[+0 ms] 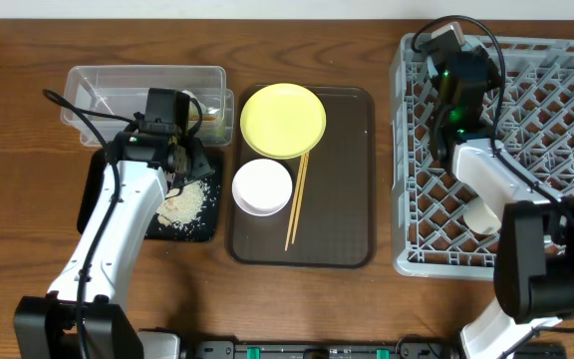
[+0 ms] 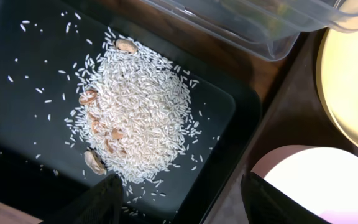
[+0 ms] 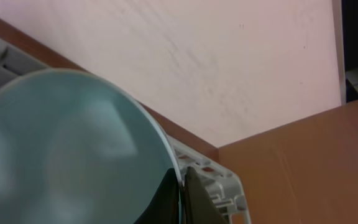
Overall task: Sort waste into correct bins and load items into the dishwasher rack
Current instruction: 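Lift the light-blue bowl right and lower it into the dish rack, then open the right gripper and move it back to the white bowl, then grasp the white bowl rim with the right gripper and lift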
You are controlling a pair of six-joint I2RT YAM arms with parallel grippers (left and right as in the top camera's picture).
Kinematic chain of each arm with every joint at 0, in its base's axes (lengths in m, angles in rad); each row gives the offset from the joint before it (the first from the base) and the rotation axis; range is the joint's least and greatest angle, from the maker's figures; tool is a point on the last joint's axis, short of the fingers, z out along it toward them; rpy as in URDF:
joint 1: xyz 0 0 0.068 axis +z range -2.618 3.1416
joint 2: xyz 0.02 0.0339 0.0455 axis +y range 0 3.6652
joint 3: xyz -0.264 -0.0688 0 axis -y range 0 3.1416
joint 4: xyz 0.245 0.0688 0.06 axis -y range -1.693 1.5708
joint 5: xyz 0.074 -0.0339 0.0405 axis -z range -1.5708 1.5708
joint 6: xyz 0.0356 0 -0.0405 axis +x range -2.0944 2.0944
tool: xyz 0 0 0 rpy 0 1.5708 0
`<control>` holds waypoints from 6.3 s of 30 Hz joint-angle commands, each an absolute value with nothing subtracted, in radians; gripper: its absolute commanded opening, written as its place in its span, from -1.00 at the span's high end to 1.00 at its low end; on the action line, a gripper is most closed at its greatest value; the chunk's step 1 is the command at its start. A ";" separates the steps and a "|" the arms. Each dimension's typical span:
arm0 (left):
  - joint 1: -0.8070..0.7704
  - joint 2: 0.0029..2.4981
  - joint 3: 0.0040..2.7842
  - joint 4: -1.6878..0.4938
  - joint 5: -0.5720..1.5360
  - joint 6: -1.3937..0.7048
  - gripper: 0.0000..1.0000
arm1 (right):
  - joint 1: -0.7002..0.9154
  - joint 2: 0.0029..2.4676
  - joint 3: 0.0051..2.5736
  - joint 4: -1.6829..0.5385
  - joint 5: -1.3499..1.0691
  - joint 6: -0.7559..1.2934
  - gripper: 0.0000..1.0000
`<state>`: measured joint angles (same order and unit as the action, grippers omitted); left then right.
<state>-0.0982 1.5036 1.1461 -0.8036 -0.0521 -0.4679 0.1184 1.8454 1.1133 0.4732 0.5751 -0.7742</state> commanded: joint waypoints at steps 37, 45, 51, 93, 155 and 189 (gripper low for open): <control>-0.094 1.502 1.149 -0.807 -0.060 -0.470 -0.28 | 0.242 1.858 1.114 0.325 0.654 -0.513 0.98; -0.094 1.502 1.149 -0.807 -0.060 -0.470 -0.28 | 0.206 1.851 1.114 0.500 0.751 -0.587 0.98; -0.094 1.502 1.148 -0.807 -0.060 -0.470 -0.28 | 0.179 1.851 1.114 0.584 0.749 -0.744 0.97; -0.094 1.502 1.133 -0.803 -0.060 -0.470 -0.28 | 0.285 1.858 1.114 0.151 0.863 -0.312 0.98; 0.102 1.418 1.133 -0.880 -0.053 -0.488 -0.30 | 0.659 1.892 1.113 -0.239 -0.088 0.209 0.74; 0.102 1.418 1.133 -0.877 -0.053 -0.488 -0.30 | 0.357 1.437 1.114 -0.278 0.296 -0.019 0.98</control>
<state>0.0982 1.4178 1.1427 -0.8749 -0.0517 -0.4751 0.4248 1.4532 1.1107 -0.2745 0.1444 0.0860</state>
